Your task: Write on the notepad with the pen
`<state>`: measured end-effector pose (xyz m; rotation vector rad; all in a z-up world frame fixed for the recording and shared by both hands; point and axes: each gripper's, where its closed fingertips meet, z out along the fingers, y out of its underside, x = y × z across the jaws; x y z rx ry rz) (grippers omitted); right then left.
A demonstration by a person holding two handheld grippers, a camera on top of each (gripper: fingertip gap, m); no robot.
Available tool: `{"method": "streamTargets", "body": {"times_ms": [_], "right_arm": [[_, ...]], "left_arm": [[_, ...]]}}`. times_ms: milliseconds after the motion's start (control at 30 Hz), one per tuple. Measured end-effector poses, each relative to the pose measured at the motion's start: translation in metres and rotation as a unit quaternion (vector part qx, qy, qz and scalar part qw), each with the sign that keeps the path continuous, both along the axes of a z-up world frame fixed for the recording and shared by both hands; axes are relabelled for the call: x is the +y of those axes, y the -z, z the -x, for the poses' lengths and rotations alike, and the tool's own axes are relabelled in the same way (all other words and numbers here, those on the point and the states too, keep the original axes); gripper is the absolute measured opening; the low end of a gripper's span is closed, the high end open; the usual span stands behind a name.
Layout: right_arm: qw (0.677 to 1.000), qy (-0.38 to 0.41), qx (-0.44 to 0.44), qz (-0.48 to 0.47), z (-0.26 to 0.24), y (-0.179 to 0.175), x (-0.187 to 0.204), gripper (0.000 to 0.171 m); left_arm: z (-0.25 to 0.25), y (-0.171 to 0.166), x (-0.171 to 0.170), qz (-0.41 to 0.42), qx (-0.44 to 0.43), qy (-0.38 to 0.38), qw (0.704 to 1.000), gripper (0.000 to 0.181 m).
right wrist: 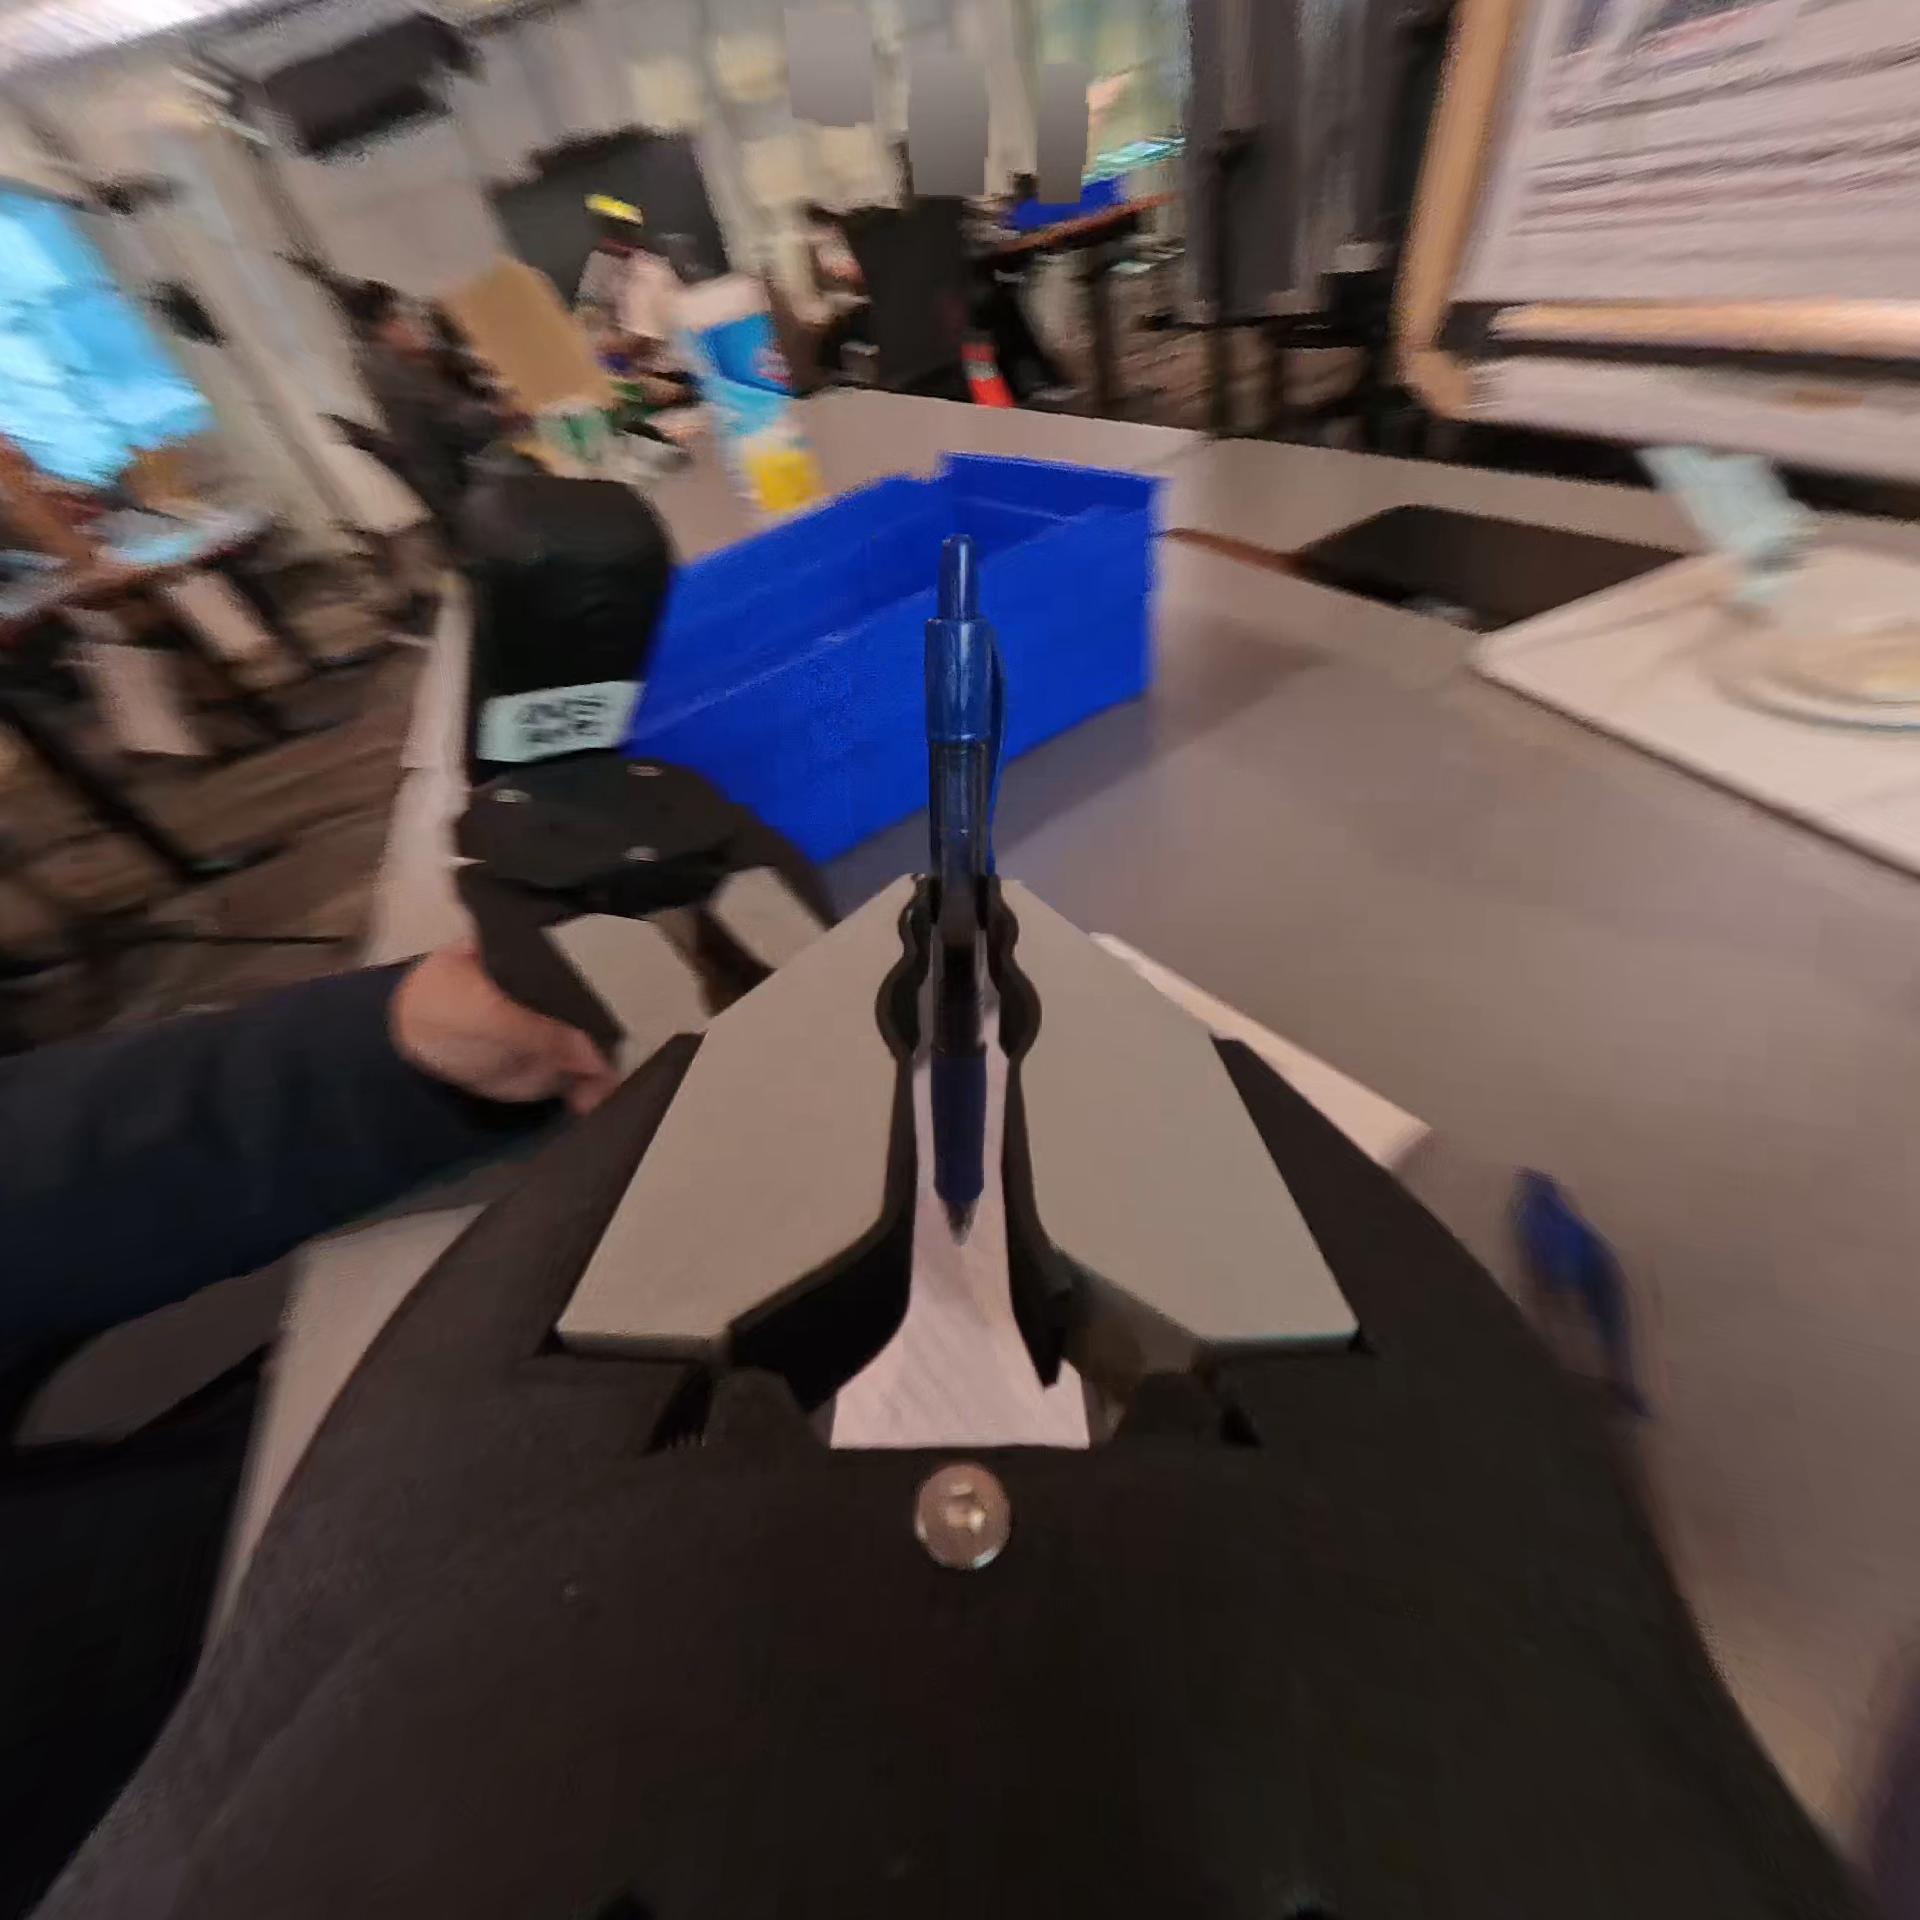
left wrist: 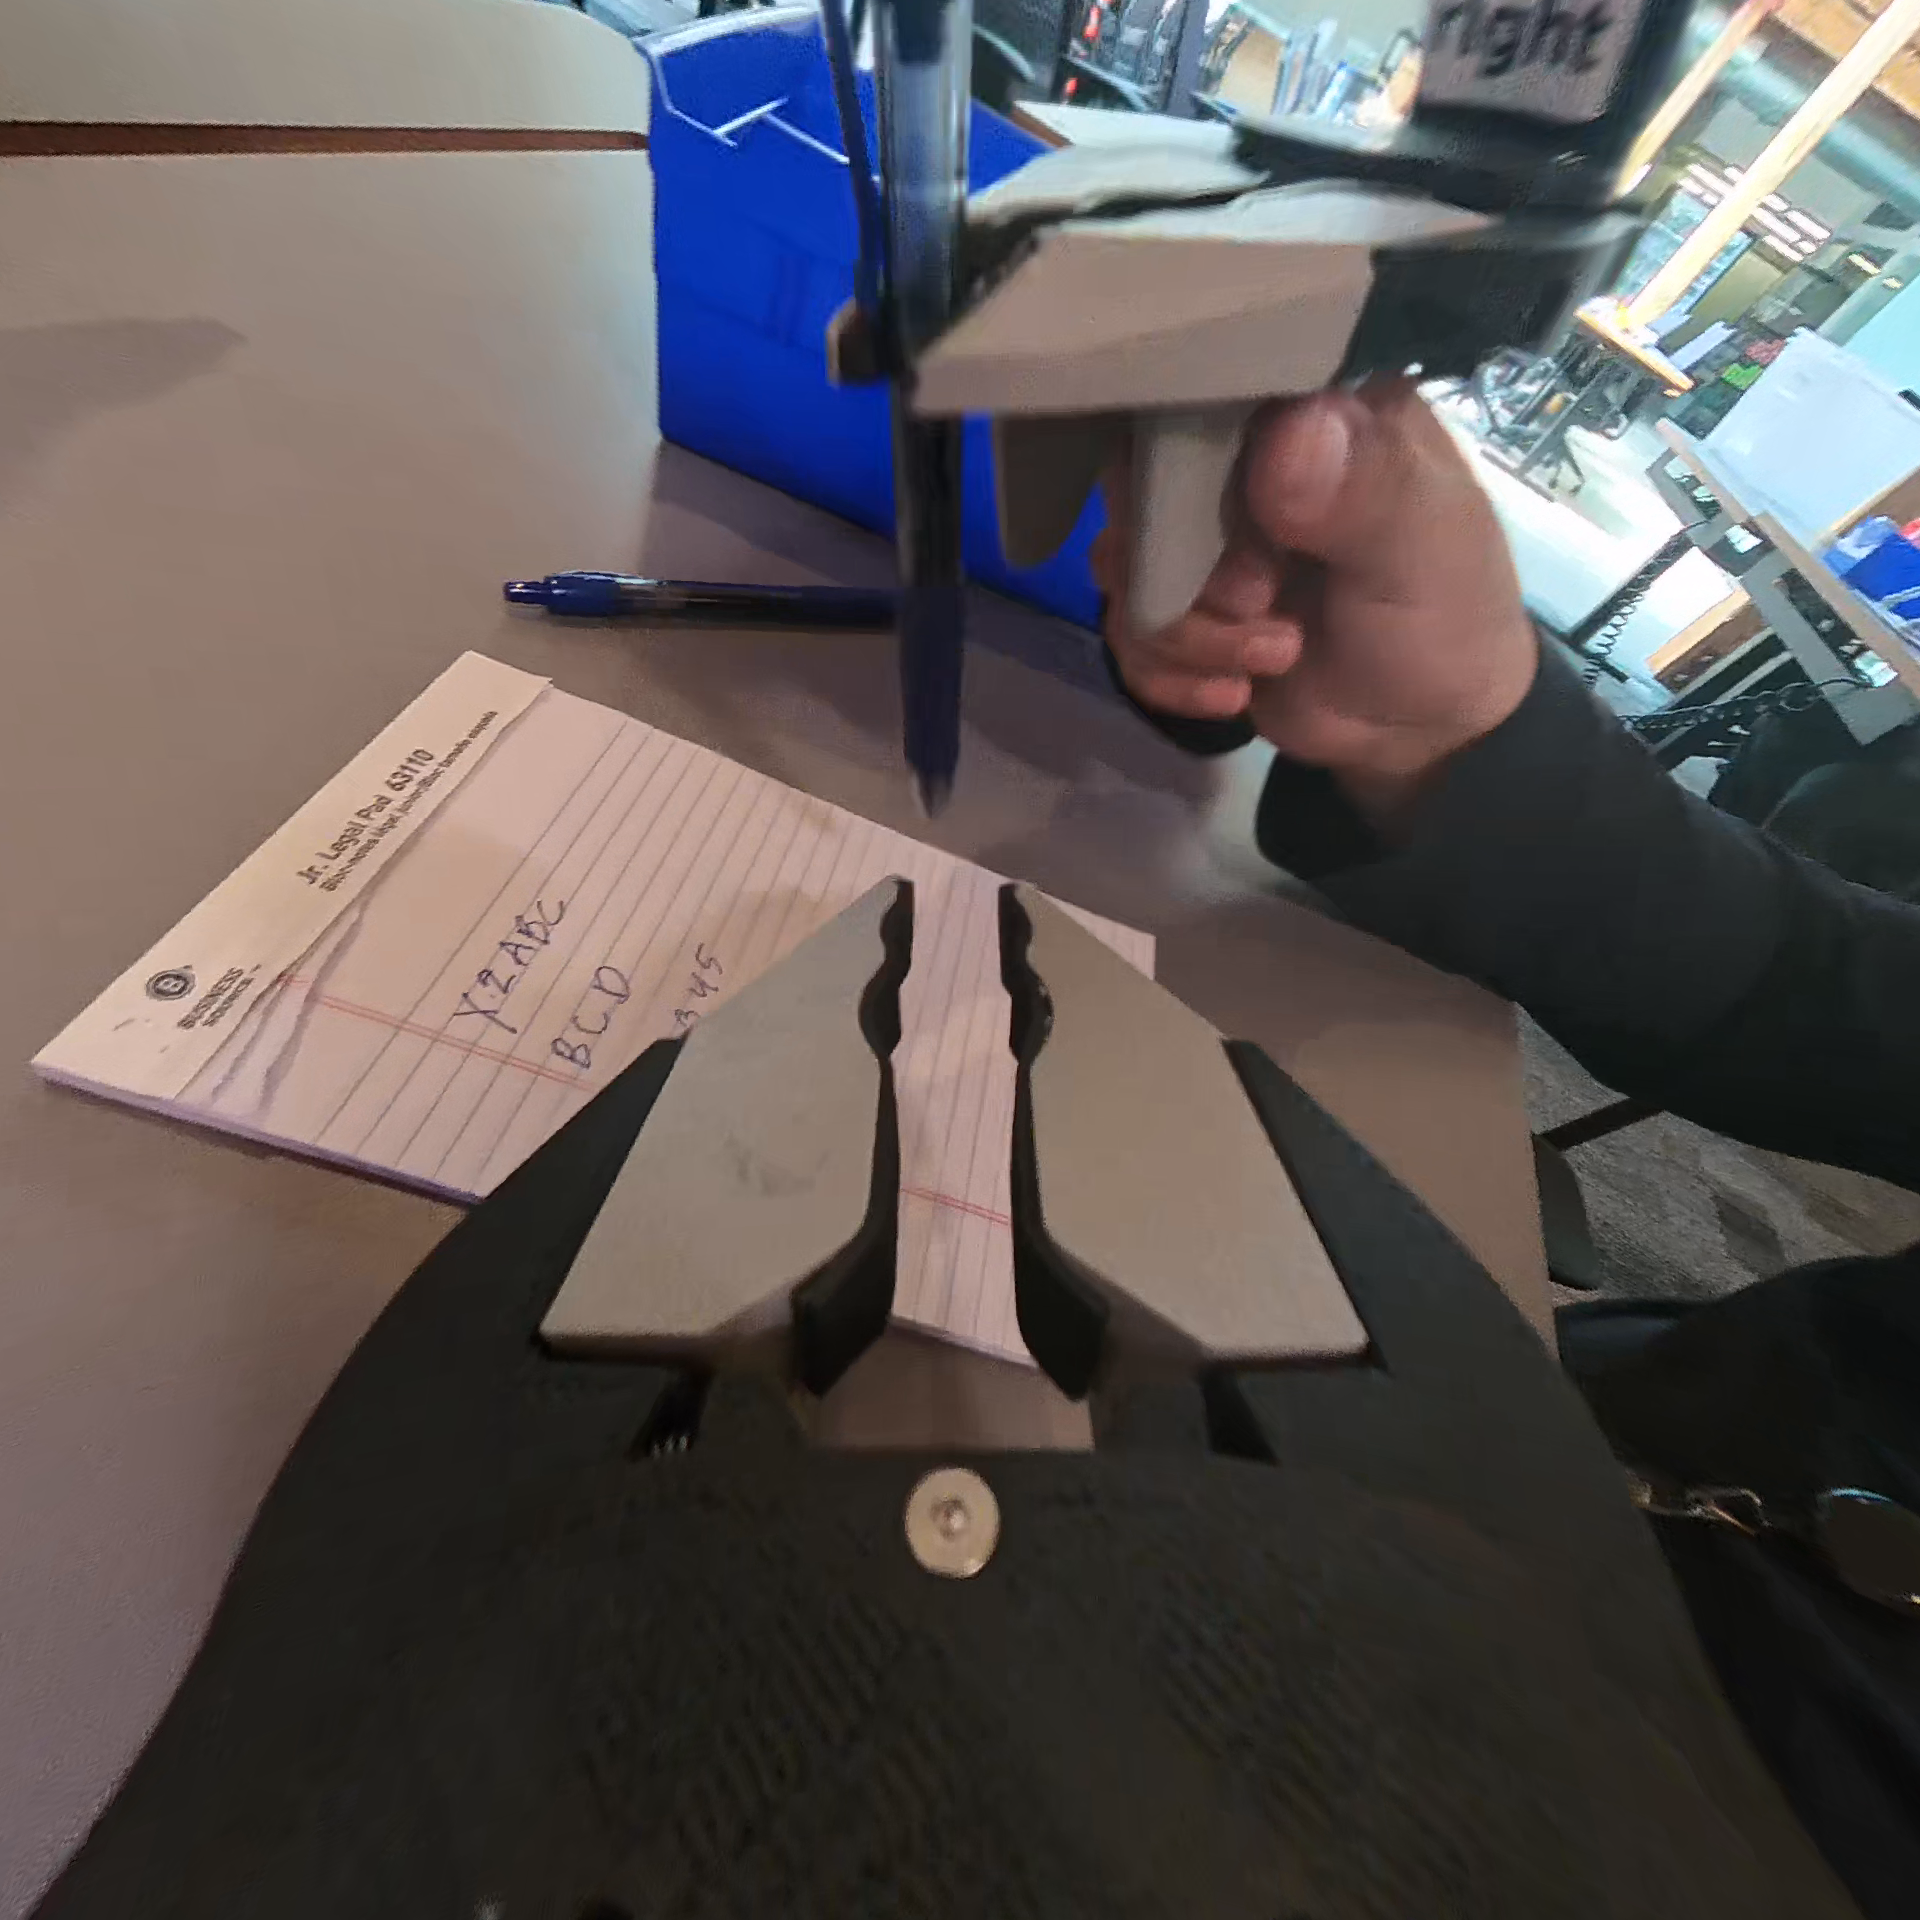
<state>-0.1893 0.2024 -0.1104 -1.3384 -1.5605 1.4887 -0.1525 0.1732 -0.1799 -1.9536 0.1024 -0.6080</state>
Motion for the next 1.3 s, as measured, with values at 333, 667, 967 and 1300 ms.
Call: {"method": "streamTargets", "body": {"times_ms": [333,667,967,1300], "right_arm": [[0.933,0.165,-0.253,-0.193,-0.007,0.100,0.086,0.006],[0.897,0.196,-0.286,-0.272,-0.007,0.119,0.105,0.025],[0.894,0.231,-0.281,-0.263,-0.013,0.112,0.123,0.046],[0.912,0.220,-0.319,-0.136,-0.024,0.126,0.123,0.021]], "left_arm": [[0.002,0.005,0.002,0.013,0.002,-0.006,1.000,0.013],[0.002,0.005,0.001,0.014,-0.001,-0.004,1.000,0.011],[0.001,0.006,0.001,0.020,-0.009,-0.001,1.000,0.010],[0.000,0.007,0.001,0.027,-0.013,0.001,1.000,0.011]]}}
